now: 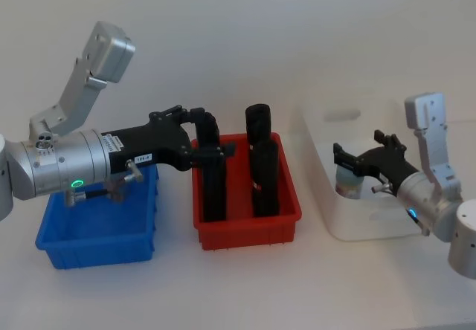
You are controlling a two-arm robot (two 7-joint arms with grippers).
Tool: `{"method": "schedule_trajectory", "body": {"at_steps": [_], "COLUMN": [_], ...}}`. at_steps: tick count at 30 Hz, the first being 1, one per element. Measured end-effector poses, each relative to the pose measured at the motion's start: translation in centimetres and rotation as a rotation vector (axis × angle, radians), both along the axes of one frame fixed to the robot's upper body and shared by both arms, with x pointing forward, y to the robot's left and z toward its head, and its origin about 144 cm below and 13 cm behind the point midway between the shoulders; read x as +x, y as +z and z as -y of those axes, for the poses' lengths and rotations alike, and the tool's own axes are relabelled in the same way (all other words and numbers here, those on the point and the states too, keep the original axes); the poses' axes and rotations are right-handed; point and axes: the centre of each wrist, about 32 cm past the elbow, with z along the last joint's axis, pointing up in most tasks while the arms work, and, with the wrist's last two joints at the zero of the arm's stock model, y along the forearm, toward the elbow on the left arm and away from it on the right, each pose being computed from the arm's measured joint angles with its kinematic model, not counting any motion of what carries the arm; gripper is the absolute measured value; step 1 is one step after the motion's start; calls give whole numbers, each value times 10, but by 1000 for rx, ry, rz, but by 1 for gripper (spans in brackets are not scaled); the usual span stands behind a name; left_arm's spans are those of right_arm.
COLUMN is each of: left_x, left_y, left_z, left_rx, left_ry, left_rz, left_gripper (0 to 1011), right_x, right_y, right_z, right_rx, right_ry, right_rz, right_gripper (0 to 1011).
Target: Pick the cotton swabs from the blue box and place them into the white box.
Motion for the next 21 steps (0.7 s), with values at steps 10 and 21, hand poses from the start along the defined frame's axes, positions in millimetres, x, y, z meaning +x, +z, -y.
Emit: {"method": "schedule_trajectory", "body": {"at_steps": [10,21], "left_x": [0,0], "left_y": [0,0], "left_z": [0,0], "left_rx": [0,0], "left_ry": [0,0], "left_rz": [0,0], "left_gripper": [1004,1004], "right_x": [-16,-39], "right_y": [15,29], "right_z": [1,3], "right_rx": [24,39], "right_ry": [-22,-44], "right_rz": [112,200], "right_gripper": [1001,1001]}}
